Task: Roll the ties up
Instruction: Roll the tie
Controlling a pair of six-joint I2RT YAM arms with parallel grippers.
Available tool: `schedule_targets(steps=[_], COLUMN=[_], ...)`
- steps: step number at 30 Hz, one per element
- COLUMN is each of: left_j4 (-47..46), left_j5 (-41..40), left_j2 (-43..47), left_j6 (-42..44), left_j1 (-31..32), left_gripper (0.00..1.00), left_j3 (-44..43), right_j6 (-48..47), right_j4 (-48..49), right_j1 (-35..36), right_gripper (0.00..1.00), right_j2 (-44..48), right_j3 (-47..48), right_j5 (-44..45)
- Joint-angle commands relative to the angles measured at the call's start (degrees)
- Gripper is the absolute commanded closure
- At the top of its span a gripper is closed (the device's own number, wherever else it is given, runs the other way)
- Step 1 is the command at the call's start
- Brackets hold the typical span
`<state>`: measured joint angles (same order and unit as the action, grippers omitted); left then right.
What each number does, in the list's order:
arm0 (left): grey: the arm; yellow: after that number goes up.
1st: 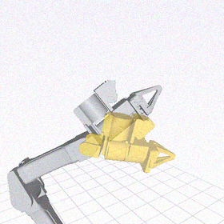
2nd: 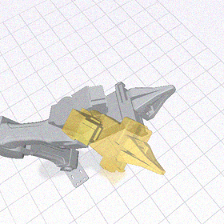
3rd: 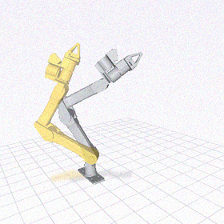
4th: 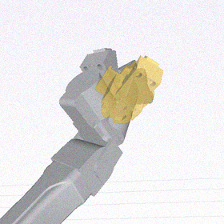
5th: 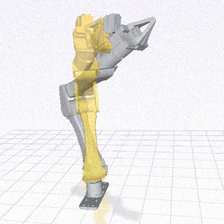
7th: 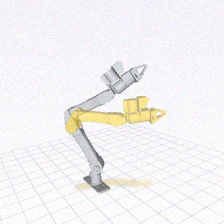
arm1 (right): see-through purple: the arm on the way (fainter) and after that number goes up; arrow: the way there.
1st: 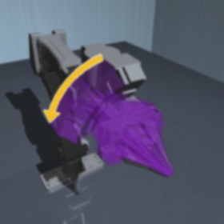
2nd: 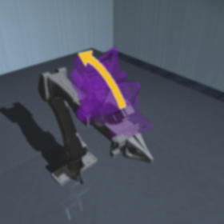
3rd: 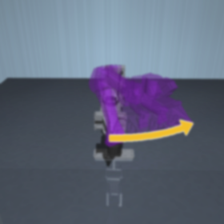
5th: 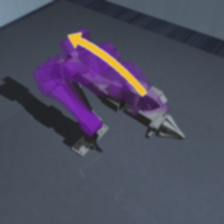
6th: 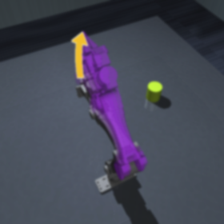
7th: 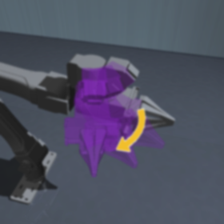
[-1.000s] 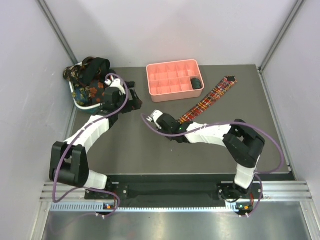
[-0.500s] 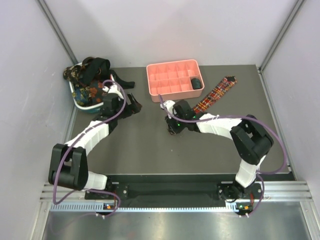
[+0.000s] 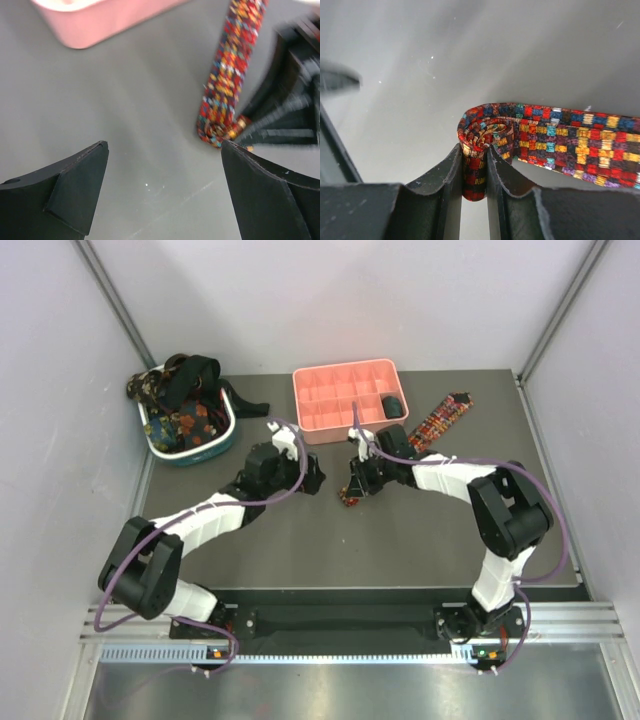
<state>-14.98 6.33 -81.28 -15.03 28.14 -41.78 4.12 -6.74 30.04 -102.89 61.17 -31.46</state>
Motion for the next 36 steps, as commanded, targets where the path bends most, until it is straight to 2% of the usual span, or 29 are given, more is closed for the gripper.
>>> schedule_targets(steps=[1, 5, 11, 15, 28, 36], left_j4=[-9.45, -8.49, -6.46, -4.71, -2.6, -3.3], left_j5=[2.1, 7.81, 14.23, 17.75, 15.47, 8.98], left_j2=[0.42, -0.11, -3.18, -5.38, -12.32, -16.54], left_j6=[9.65, 16.32, 20.21, 23.19, 31.63, 32.25], left_j1=[2.09, 2.36, 2.97, 4.11, 9.3, 10.71], left_gripper=[0.01, 0.05, 0.08, 0.1, 0.09, 0.17], left_j3=[2.14, 1.88, -0.23, -1.72, -4.27, -6.64], right_j6=[0.36, 1.06, 2.82, 3.09, 3.0, 4.23], right_j4=[1.56, 2.44, 4.63, 4.9, 3.05, 3.75], right_j1=[-1.3, -2.88, -4.55, -4.55, -3.59, -3.32], right_gripper=[0.85, 0.85, 0.85, 0.85, 0.86, 0.85], right_j2=[-2.31, -4.07, -6.88, -6.97, -6.53, -8.11], right_j3=[2.02, 2.29, 3.7, 4.14, 6.51, 7.65], right_j5=[-7.2, -10.63, -16.6, -16.0, -13.45, -13.8])
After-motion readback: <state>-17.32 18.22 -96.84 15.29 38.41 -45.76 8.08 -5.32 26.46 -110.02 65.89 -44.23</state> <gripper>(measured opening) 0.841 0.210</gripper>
